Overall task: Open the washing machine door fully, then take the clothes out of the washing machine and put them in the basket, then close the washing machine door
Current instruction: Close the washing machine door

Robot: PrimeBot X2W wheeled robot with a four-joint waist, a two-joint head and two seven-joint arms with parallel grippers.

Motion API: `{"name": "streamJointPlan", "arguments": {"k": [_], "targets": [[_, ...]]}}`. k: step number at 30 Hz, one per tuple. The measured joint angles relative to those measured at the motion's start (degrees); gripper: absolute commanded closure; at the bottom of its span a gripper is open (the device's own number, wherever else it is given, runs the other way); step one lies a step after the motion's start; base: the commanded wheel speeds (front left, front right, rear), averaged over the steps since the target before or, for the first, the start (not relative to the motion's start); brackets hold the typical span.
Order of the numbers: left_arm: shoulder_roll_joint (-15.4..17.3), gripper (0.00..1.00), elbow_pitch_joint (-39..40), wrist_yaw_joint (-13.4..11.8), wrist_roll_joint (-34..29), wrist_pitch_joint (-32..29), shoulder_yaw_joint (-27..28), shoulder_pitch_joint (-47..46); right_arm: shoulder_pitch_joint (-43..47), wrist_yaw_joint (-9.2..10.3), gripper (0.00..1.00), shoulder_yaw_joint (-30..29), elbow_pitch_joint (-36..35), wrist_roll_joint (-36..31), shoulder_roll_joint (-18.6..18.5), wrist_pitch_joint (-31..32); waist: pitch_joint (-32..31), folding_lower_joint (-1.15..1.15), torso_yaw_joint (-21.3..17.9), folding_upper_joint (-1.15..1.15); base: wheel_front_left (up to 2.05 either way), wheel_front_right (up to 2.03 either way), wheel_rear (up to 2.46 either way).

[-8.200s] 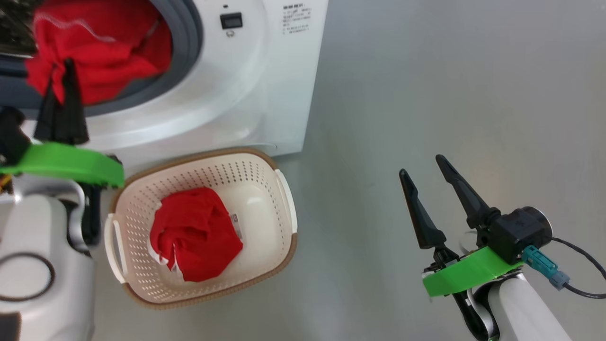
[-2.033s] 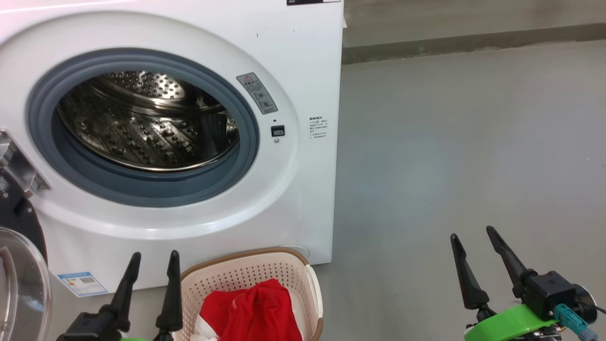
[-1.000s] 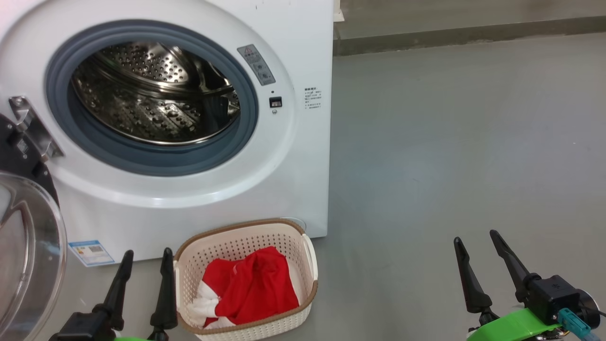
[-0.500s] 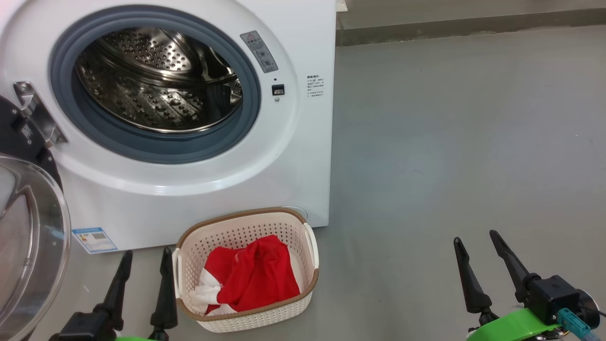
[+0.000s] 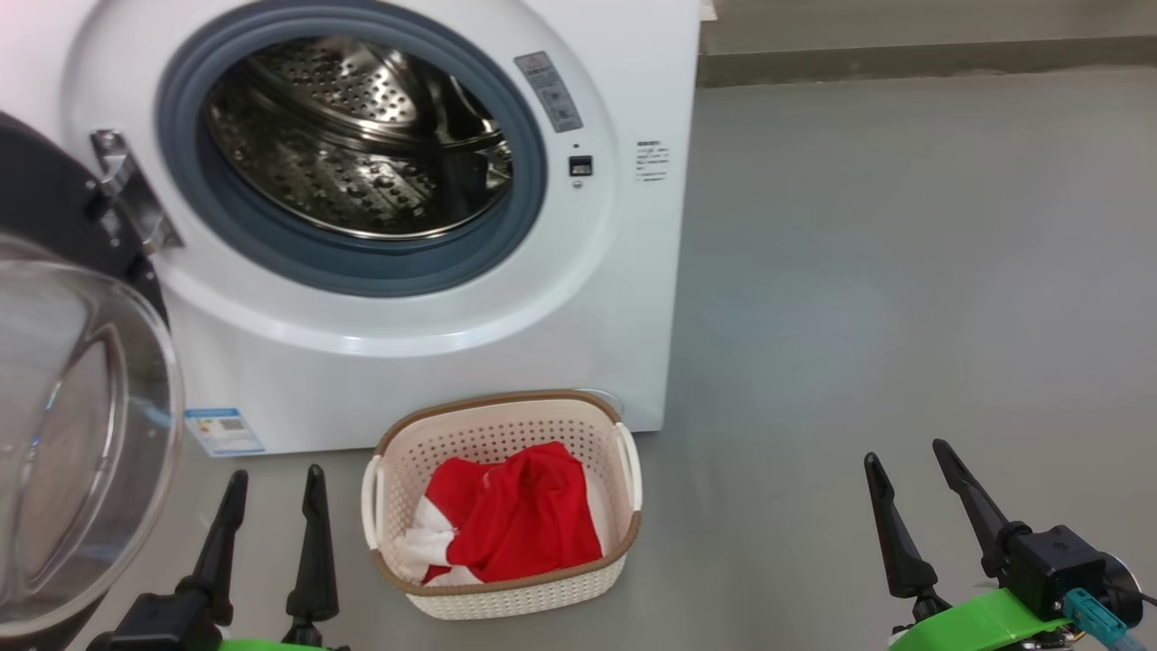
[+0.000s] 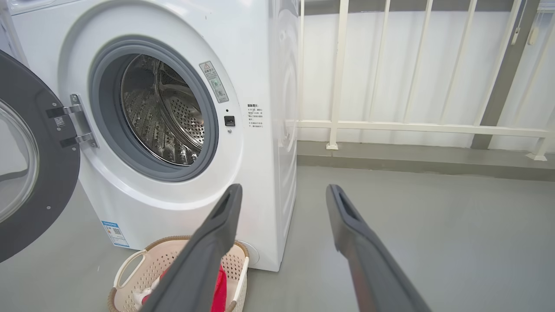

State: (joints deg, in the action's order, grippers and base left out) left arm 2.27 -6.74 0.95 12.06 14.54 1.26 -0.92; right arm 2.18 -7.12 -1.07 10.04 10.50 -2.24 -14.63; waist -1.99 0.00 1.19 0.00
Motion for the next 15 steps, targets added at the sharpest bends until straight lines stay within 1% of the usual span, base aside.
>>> {"name": "streamJointPlan", "arguments": {"k": [6, 15], "targets": [[0.0, 0.0, 0.91, -1.0, 0.0, 0.0, -0.69, 0.02, 0.0, -0.01, 0.0, 0.19, -0.36, 0.0, 0.02, 0.0, -0.01, 0.0, 3.18, 0.0, 0.0, 0.0, 0.0], [0.45, 0.0, 1.9, -1.98, -1.03, -0.01, -1.22, 0.04, 0.0, 0.0, 0.0, 0.38, -0.99, 0.0, 0.02, 0.0, -0.14, 0.0, 9.28, 0.0, 0.0, 0.0, 0.0]]}}
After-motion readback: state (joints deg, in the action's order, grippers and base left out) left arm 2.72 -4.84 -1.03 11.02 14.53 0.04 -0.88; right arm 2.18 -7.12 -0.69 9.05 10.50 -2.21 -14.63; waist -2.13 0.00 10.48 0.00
